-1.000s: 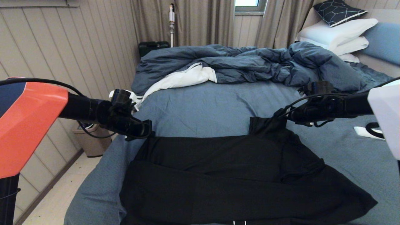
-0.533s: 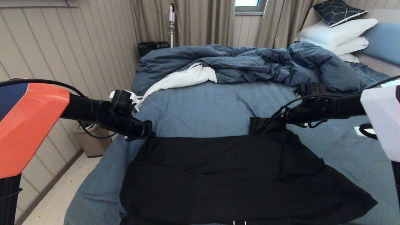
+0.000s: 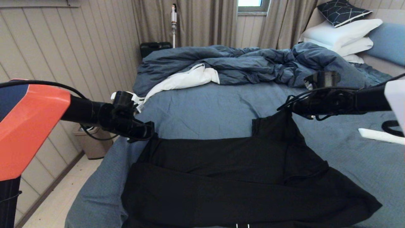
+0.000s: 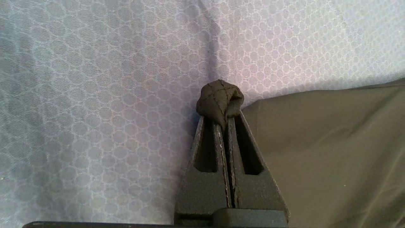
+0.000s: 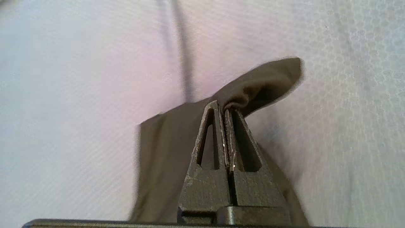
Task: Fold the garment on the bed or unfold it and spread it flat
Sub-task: Fold the black T-shirt
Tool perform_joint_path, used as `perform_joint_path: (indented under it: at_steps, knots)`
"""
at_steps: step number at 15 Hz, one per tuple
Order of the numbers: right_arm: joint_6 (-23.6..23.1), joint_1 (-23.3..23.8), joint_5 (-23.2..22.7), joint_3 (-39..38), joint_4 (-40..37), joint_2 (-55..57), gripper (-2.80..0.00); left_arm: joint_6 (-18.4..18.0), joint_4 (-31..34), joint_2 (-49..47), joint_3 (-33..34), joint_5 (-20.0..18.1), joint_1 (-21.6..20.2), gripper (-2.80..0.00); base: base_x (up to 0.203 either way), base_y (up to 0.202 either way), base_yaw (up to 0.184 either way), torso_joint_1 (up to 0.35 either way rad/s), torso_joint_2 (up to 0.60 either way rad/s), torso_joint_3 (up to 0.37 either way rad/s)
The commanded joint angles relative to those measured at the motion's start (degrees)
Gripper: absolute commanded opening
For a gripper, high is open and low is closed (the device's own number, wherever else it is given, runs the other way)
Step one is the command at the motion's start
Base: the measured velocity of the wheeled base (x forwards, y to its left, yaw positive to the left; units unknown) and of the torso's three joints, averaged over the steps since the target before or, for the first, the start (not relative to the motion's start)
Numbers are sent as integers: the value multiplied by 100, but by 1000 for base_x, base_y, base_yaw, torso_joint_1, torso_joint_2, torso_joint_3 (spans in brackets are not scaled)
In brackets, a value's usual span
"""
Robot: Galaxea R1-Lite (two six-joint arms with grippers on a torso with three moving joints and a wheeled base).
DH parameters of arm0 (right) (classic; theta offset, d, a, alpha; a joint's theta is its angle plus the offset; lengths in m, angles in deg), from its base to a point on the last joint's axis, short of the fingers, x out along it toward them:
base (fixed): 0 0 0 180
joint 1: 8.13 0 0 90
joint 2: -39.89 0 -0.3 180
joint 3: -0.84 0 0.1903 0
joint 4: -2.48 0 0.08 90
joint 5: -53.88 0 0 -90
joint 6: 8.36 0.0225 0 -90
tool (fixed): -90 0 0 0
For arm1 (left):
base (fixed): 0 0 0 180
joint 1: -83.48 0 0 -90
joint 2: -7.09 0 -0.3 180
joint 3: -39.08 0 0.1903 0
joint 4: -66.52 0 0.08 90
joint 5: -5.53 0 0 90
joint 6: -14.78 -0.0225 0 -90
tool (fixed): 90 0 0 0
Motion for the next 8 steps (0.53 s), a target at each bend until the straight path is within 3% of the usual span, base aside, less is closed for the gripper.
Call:
perform_joint_path:
  at_steps: [1, 5, 8]
  knots:
    - [14, -72, -14, -447, 100, -638, -280, 16, 15, 42, 21, -9, 16, -280, 0, 0, 0, 0, 0, 0]
    - [-66, -136, -109, -1649, 482, -1802, -280, 7, 6, 52, 48, -9, 34, -280, 0, 0, 0, 0, 0, 0]
    - [-345, -101, -433, -2619, 542, -2647, -280, 7, 6, 52, 48, -9, 43, -280, 0, 0, 0, 0, 0, 0]
